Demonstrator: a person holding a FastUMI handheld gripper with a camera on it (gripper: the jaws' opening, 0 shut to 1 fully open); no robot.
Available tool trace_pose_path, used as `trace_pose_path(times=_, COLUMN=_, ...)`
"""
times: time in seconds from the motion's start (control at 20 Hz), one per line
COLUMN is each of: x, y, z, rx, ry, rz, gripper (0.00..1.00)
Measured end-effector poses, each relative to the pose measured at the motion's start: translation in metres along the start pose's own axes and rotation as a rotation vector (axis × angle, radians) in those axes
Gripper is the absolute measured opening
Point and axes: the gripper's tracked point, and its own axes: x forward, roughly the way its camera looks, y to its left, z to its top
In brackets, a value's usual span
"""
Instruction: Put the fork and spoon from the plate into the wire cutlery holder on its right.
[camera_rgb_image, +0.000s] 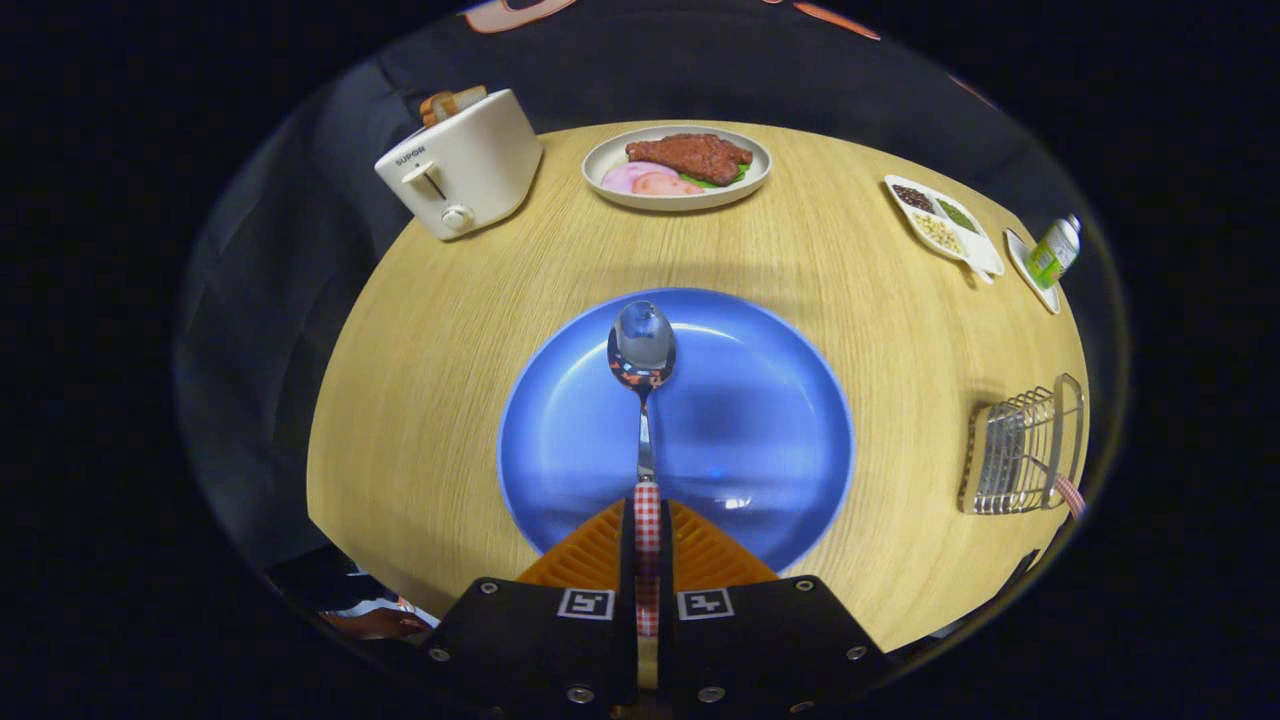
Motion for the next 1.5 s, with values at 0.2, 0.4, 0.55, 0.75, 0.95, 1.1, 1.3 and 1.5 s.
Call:
trace_pose_path(times=0.2, x=-0.047, y=-0.052, z=0.006, rx=0.069, ry=-0.016, rz=-0.042, gripper=0.09)
trace_pose_path(times=0.4, x=-0.089, y=-0.101, z=0.008, rx=0.154, ry=-0.01, rz=-0.062, gripper=0.09)
trace_pose_path(times=0.55, x=-0.11, y=-0.13, z=0.005, rx=0.205, ry=0.014, rz=-0.064, gripper=0.09)
trace_pose_path(times=0.75, x=-0.124, y=-0.179, z=-0.013, rx=0.192, ry=0.08, rz=-0.12, gripper=0.09)
trace_pose_path(times=0.95, x=-0.126, y=-0.2, z=-0.03, rx=0.182, ry=0.186, rz=-0.134, gripper=0.09)
trace_pose_path(times=1.1, x=-0.124, y=-0.204, z=-0.038, rx=0.207, ry=0.274, rz=-0.103, gripper=0.09)
trace_pose_path(times=1.3, x=-0.117, y=-0.216, z=-0.042, rx=0.236, ry=0.373, rz=-0.093, gripper=0.09)
trace_pose_path(times=1.5, x=-0.108, y=-0.222, z=-0.041, rx=0.244, ry=0.466, rz=-0.079, gripper=0.1)
